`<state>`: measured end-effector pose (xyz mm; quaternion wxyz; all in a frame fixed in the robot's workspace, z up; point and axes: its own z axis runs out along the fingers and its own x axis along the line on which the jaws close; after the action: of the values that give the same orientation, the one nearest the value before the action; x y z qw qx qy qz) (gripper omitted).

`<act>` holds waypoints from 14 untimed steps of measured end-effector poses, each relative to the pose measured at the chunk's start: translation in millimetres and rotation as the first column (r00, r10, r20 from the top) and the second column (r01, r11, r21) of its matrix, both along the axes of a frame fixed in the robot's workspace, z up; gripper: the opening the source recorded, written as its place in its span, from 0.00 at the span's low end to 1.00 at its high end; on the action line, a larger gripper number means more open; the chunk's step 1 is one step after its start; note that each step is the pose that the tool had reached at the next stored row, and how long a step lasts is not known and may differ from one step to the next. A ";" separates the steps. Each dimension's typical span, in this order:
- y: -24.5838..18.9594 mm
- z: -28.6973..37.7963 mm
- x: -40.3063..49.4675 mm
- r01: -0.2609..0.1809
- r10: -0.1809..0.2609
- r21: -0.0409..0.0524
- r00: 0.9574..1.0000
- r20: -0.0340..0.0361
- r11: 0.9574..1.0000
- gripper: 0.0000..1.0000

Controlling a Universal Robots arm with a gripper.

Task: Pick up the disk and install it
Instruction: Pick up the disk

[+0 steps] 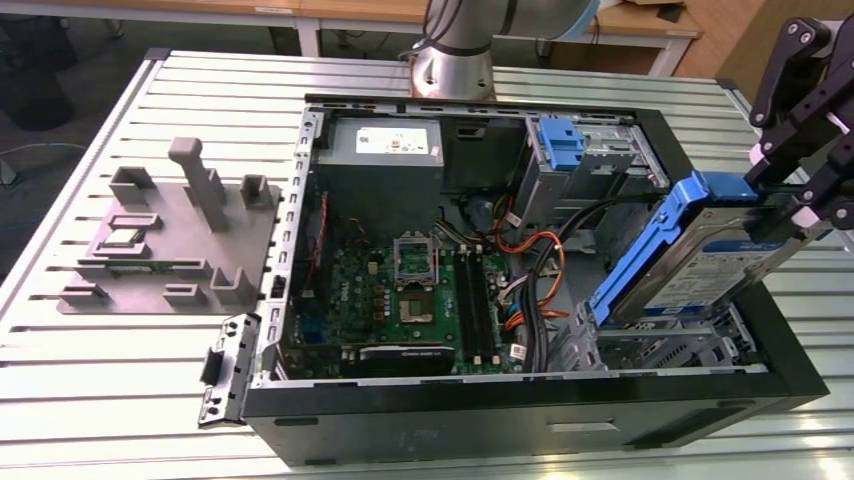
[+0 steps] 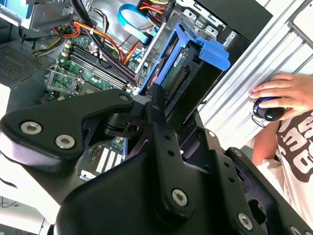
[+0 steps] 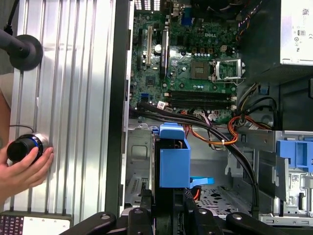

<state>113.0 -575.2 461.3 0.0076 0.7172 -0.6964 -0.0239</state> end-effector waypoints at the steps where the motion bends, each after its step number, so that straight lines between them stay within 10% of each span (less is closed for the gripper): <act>1: 0.0 -0.6 0.0 0.000 0.000 0.000 1.000 0.000 1.000 0.35; 14: 3.8 -4.3 3.8 0.004 -0.004 0.000 1.000 0.000 1.000 0.35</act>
<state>116.8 -571.4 457.0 0.0076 0.7160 -0.6977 -0.0239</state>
